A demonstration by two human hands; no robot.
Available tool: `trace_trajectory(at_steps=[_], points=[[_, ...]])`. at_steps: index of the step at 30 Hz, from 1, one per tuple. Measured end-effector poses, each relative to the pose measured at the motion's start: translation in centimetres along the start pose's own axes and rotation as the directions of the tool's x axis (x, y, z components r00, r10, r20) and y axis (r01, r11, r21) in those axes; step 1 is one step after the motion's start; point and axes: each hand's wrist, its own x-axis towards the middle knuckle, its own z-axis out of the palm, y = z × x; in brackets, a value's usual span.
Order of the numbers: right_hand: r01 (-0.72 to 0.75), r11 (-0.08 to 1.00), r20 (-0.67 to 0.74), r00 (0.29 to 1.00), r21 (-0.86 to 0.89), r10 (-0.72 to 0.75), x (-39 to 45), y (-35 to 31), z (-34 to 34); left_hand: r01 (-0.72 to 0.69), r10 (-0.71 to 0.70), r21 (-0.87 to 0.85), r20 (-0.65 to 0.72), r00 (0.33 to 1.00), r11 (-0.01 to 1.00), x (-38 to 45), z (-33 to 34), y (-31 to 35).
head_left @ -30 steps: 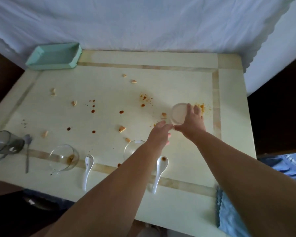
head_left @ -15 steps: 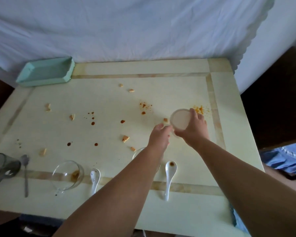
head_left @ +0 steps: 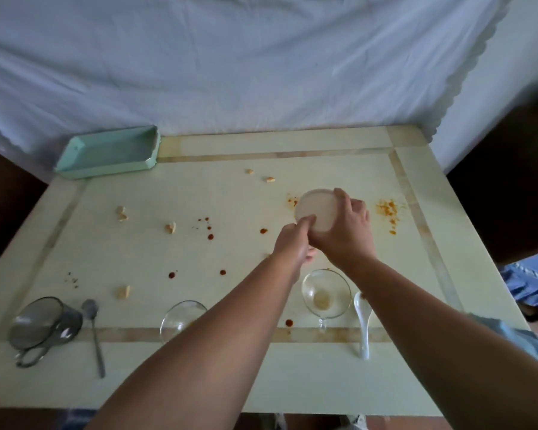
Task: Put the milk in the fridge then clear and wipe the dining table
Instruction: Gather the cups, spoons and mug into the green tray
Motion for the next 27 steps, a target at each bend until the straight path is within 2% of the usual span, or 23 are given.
trace_trajectory(at_steps=[9,17,27], points=[[0.094,0.996,0.085,0.992,0.002,-0.094,-0.3,-4.2,2.3,0.125,-0.099,-0.35,0.092,0.991,0.928,-1.1,-4.8,0.7],[0.237,0.971,0.265,0.935,0.034,-0.237,0.6,-6.7,3.7,0.066,-0.114,-0.54,-0.056,0.992,0.839,-1.8,-8.3,2.0],[0.304,0.951,0.335,0.89,0.065,-0.308,4.5,-12.0,8.3,0.004,-0.119,-0.556,-0.171,0.978,0.831,2.0,-15.1,5.0]])
